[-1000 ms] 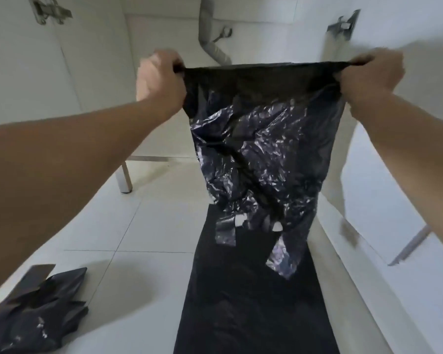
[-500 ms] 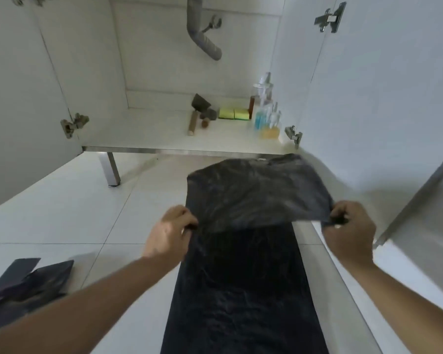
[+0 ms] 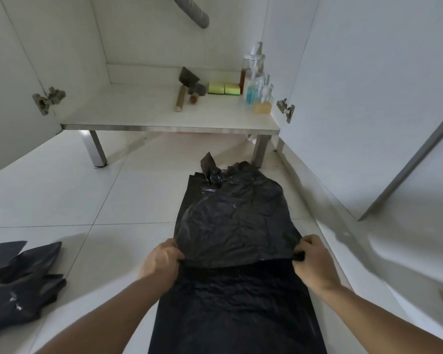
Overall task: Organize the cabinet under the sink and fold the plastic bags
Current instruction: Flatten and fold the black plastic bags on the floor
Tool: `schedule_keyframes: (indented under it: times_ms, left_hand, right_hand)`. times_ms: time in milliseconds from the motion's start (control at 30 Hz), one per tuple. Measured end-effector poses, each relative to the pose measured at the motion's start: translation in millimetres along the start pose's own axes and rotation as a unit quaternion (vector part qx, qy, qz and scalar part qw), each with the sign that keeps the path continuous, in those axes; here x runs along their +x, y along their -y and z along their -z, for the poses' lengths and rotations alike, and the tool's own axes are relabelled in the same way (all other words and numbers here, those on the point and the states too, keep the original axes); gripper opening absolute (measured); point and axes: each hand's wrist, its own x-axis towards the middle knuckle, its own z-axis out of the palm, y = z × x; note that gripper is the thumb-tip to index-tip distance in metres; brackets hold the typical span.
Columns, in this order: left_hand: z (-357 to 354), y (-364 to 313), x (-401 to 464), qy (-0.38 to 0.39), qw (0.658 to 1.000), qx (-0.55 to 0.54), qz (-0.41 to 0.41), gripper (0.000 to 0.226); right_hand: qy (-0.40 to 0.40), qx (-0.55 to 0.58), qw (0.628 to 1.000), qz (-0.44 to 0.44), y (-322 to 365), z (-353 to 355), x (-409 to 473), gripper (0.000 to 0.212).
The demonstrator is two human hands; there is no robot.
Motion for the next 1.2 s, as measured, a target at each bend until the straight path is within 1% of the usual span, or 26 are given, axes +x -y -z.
schedule_keyframes:
  times_ms: [133, 300, 467, 533, 600, 633, 733, 800, 867, 933, 1033, 1100, 1133, 1200]
  left_hand:
    - [-19.7, 5.3, -18.4, 0.021, 1.0, -0.008, -0.017, 0.032]
    - [-24.6, 4.4, -37.3, 0.062, 0.998, 0.002, -0.015, 0.034]
    - [-29.8, 12.7, -59.2, 0.096, 0.995, 0.015, -0.003, 0.025]
    - [-31.2, 15.2, -70.2, 0.11, 0.994, 0.018, -0.006, 0.021]
    - [-32.9, 16.6, -80.6, 0.096, 0.995, 0.009, -0.02, 0.022]
    - [-32.3, 16.1, -85.3, 0.069, 0.997, 0.002, -0.038, 0.02]
    - [-30.7, 18.7, -96.5, -0.012, 0.995, -0.013, -0.094, 0.012]
    - [-27.3, 17.1, -104.9, -0.057, 0.989, -0.012, -0.136, 0.012]
    - [-24.9, 13.1, -115.5, -0.078, 0.982, 0.003, -0.172, 0.02]
    - [-26.2, 13.5, -125.5, -0.071, 0.976, 0.021, -0.207, 0.032]
    - [-31.9, 20.5, -137.2, -0.027, 0.984, -0.001, -0.177, 0.036]
    - [-32.1, 22.3, -141.2, -0.001, 0.986, 0.0, -0.167, 0.031]
    - [-31.4, 22.0, -143.2, 0.003, 0.985, 0.002, -0.172, 0.028]
    - [-29.7, 21.4, -145.8, 0.009, 0.983, 0.002, -0.181, 0.027]
  right_hand:
    - [0.042, -0.048, 0.998, 0.015, -6.1, -8.9, -11.8, 0.002]
    - [0.104, -0.085, 0.99, 0.033, -12.7, -17.9, -30.4, 0.007]
    - [0.129, -0.107, 0.984, 0.059, -22.6, -19.2, -54.7, 0.019]
    - [0.143, -0.123, 0.979, 0.079, -29.2, -19.7, -67.1, 0.02]
    - [0.137, -0.125, 0.977, 0.102, -35.5, -19.5, -77.9, 0.016]
    - [0.118, -0.123, 0.978, 0.116, -38.7, -19.1, -82.1, 0.015]
    - [0.052, -0.132, 0.977, 0.158, -46.0, -14.1, -92.9, 0.022]
    - [0.031, -0.151, 0.971, 0.181, -49.7, -11.5, -99.9, 0.022]
    - [0.035, -0.163, 0.968, 0.187, -54.2, -11.9, -108.1, 0.02]
    - [0.054, -0.169, 0.966, 0.19, -57.2, -13.6, -118.8, 0.02]
    - [0.074, -0.171, 0.96, 0.211, -58.8, -14.3, -130.5, 0.016]
    - [0.061, -0.151, 0.96, 0.226, -60.6, -15.5, -133.0, 0.009]
    - [0.056, -0.137, 0.962, 0.229, -61.1, -16.2, -134.1, 0.011]
    - [0.067, -0.125, 0.962, 0.231, -61.9, -16.9, -136.3, 0.025]
